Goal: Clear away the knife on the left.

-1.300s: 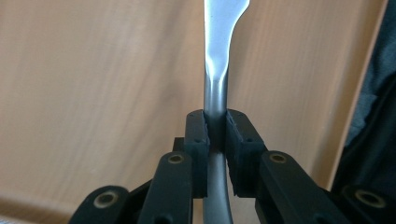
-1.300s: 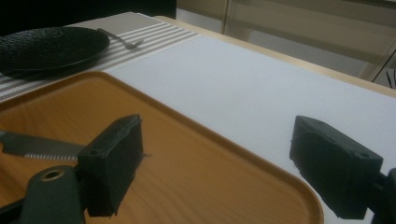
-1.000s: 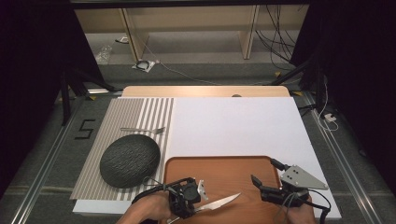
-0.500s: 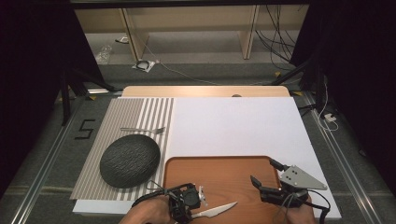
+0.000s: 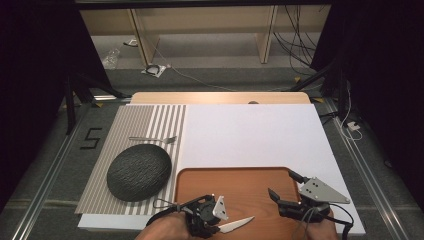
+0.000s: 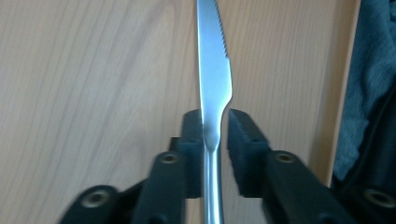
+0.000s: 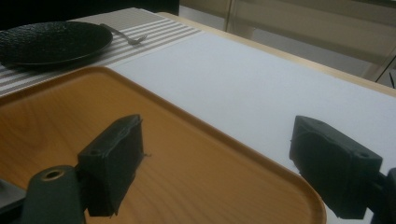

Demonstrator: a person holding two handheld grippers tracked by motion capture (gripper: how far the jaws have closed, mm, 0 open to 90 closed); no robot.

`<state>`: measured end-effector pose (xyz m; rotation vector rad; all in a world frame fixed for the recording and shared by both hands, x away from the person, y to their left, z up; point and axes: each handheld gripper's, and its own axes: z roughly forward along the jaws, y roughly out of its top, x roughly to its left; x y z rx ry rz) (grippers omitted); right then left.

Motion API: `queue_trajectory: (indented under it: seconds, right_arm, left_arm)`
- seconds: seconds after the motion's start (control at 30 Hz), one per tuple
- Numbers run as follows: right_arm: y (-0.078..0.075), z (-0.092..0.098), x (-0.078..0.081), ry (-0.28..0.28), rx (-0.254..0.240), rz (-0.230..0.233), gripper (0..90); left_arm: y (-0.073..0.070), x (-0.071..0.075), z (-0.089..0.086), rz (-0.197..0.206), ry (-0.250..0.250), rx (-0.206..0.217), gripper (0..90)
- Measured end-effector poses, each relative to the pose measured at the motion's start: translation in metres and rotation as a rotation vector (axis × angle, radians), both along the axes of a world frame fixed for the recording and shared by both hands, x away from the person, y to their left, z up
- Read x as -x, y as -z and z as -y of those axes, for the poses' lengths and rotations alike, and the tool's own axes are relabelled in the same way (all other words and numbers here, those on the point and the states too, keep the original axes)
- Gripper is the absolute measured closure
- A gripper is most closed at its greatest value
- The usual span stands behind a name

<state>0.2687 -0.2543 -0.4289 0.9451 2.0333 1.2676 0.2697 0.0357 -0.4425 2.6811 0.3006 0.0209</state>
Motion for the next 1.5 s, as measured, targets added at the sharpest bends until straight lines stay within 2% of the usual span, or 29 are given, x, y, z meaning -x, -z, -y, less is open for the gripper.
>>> queue_trajectory:
  seconds: [0.07, 0.17, 0.2, 0.37, 0.47, 0.6, 0.83, 0.93, 1.03, 1.07, 1.5]
  right_arm:
    - [0.0, 0.0, 0.0, -0.001, 0.0, 0.0, 18.6]
    - [0.0, 0.0, 0.0, -0.003, 0.0, 0.001, 18.5]
    - [0.0, 0.0, 0.0, -0.002, 0.0, 0.001, 18.5]
    - [0.0, 0.0, 0.001, 0.0, 0.009, -0.006, 18.6]
    - [0.0, 0.0, 0.001, 0.0, 0.011, -0.005, 18.6]
    - [0.0, 0.0, 0.001, 0.001, 0.012, -0.008, 18.7]
    - [0.0, 0.0, 0.001, 0.001, 0.013, -0.007, 18.7]
    - [0.0, 0.0, 0.001, 0.0, 0.013, -0.006, 18.7]
    - [0.0, 0.0, 0.001, 0.001, 0.014, -0.008, 18.7]
    - [0.0, 0.0, 0.001, 0.001, 0.009, -0.006, 18.7]
    - [0.001, 0.0, 0.0, 0.001, 0.002, -0.001, 18.7]
  left_arm:
    - [0.002, 0.001, 0.002, 0.01, 0.004, 0.005, 82.6]
    - [0.005, 0.003, 0.003, 0.005, 0.013, 0.016, 85.5]
    - [0.005, 0.003, 0.004, 0.006, 0.035, 0.004, 87.2]
    - [0.011, 0.007, 0.008, 0.001, 0.052, 0.007, 89.3]
    - [0.015, 0.007, 0.009, 0.003, 0.068, -0.009, 89.3]
    - [0.021, 0.005, 0.009, -0.005, 0.054, -0.001, 89.2]
    - [0.021, 0.001, 0.007, -0.001, 0.03, 0.009, 89.1]
    - [0.022, -0.003, 0.004, 0.007, -0.005, 0.028, 89.1]
    - [0.023, -0.006, 0.001, 0.001, -0.019, 0.043, 89.2]
    - [0.023, -0.008, -0.001, 0.01, -0.028, 0.048, 89.1]
    - [0.024, -0.022, -0.014, 0.029, -0.081, 0.058, 89.1]
